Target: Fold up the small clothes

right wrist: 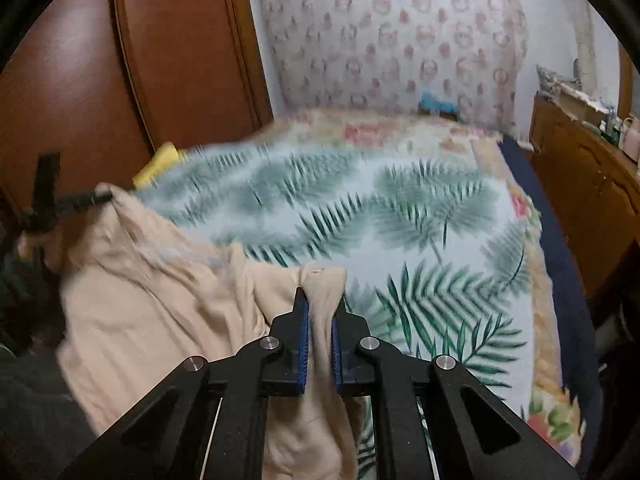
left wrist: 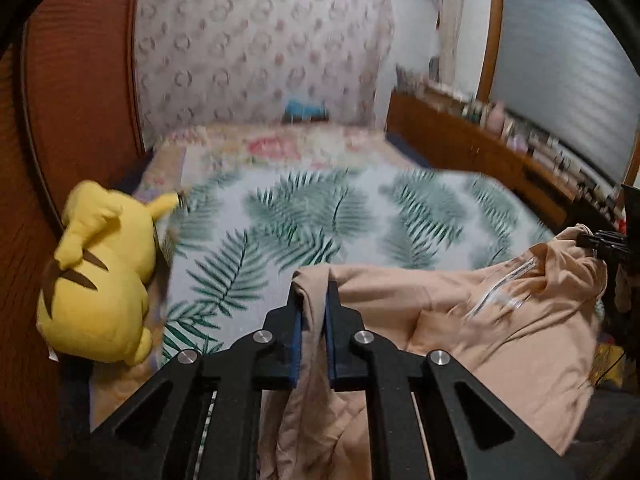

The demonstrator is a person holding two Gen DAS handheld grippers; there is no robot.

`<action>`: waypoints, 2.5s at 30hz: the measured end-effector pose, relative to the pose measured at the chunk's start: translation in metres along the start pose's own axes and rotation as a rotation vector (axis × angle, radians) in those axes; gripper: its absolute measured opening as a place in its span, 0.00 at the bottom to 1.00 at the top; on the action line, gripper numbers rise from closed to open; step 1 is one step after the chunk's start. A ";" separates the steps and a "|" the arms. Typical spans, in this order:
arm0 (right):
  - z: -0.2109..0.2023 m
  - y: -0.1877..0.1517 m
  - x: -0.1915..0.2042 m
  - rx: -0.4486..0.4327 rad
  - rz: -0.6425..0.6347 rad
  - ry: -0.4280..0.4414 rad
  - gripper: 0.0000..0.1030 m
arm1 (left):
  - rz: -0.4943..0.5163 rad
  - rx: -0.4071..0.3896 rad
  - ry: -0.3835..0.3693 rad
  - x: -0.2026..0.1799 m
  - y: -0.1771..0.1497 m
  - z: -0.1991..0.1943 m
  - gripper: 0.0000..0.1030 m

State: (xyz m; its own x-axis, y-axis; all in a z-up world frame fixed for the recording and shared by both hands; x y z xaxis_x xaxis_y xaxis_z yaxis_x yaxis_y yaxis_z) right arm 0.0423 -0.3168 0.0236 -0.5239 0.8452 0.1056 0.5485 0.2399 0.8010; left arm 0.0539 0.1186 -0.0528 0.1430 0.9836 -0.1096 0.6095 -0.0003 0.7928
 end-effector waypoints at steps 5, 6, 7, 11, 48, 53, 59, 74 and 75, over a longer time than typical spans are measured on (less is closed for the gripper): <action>-0.051 0.027 0.019 -0.130 -0.038 0.018 0.08 | 0.027 -0.136 -0.004 -0.015 0.023 -0.058 0.10; -0.061 0.032 0.023 -0.152 -0.046 0.021 0.08 | 0.029 -0.163 -0.004 -0.017 0.027 -0.069 0.10; -0.070 0.036 0.025 -0.173 -0.055 0.021 0.08 | 0.030 -0.182 -0.001 -0.017 0.030 -0.076 0.10; -0.104 0.050 0.034 -0.252 -0.082 0.030 0.08 | 0.012 -0.266 0.016 -0.014 0.042 -0.106 0.10; -0.243 0.067 0.134 -0.689 -0.288 -0.195 0.08 | 0.217 -0.763 0.155 -0.057 0.174 -0.294 0.10; -0.216 0.071 0.122 -0.656 -0.272 -0.228 0.08 | 0.211 -0.713 0.173 -0.053 0.182 -0.263 0.10; -0.141 0.082 0.088 -0.550 -0.234 -0.263 0.08 | 0.178 -0.592 0.187 -0.034 0.195 -0.177 0.10; 0.106 0.109 -0.014 -0.246 -0.134 -0.308 0.08 | 0.173 -0.265 0.220 -0.014 0.210 0.059 0.10; 0.123 0.112 -0.021 -0.220 -0.130 -0.313 0.08 | 0.173 -0.249 0.221 -0.014 0.210 0.070 0.10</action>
State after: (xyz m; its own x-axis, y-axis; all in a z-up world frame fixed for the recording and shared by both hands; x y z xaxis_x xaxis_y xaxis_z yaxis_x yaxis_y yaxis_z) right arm 0.1949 -0.2486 0.0381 -0.3377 0.9271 -0.1626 0.3204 0.2757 0.9063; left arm 0.2351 0.0921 0.0733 0.0385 0.9881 0.1492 0.3788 -0.1526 0.9128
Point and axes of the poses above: each gripper's, at about its wrist camera, not at the fingertips, and z roughly the way its jaws point, x to its left, y to its top, the point moved 1 cm from there along z, roughly the way its jaws point
